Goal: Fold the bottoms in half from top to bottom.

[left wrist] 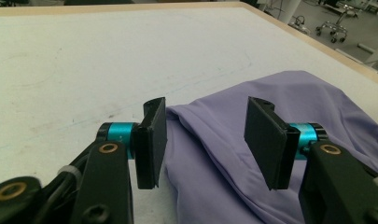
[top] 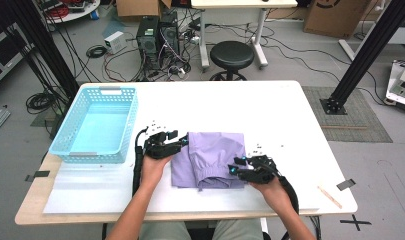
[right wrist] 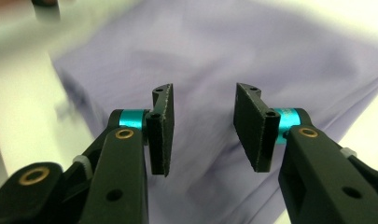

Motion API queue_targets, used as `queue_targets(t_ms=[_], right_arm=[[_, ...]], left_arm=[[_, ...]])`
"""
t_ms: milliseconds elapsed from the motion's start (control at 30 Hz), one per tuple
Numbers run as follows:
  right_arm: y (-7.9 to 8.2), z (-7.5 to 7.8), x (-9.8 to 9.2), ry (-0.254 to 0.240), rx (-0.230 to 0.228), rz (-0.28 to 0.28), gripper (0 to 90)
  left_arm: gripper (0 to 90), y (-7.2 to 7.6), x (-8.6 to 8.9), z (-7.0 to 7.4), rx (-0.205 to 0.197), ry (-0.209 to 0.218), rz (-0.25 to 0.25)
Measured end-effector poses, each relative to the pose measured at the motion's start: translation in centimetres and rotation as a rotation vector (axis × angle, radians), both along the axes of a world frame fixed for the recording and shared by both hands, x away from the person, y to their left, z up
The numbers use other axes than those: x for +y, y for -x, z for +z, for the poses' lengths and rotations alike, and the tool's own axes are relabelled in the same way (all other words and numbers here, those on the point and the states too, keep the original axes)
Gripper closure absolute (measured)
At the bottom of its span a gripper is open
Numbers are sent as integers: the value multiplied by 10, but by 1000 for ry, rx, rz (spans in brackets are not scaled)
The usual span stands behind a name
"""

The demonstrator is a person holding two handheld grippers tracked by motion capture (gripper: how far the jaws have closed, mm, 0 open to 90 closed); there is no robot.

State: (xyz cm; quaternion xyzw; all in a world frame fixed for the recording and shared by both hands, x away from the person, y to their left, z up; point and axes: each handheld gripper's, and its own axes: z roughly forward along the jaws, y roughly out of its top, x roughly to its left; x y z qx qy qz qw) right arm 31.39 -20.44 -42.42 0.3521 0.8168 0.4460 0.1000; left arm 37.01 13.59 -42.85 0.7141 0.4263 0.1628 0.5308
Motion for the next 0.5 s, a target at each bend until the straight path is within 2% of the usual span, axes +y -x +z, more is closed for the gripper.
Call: queue_targets(t_ms=[67, 133, 200, 300, 333, 433, 467, 500], right_arm=[[-9, 8, -2, -4, -49, -57, 583], [-24, 12, -1, 27, -66, -106, 586], [-40, 12, 6, 72, -60, -133, 596], [-62, 6, 20, 127, -50, -131, 617], [-68, 3, 24, 131, -32, -118, 624], [-77, -9, 30, 189, 7, -114, 638], [-77, -9, 30, 189, 7, -114, 638], [-79, -13, 28, 194, 29, -120, 637]], left_arm=[[509, 0, -1, -1, 4, -1, -12], [528, -2, -4, -2, 7, 1, -23], [536, -3, -6, -3, 12, 7, -26], [543, -14, -19, -7, 35, -28, -48], [549, -18, -22, -7, 38, -47, -53], [589, -26, -28, -8, 44, -57, -61], [589, -29, -31, -9, 43, -73, -67], [659, -32, -34, -10, 49, -90, -79]])
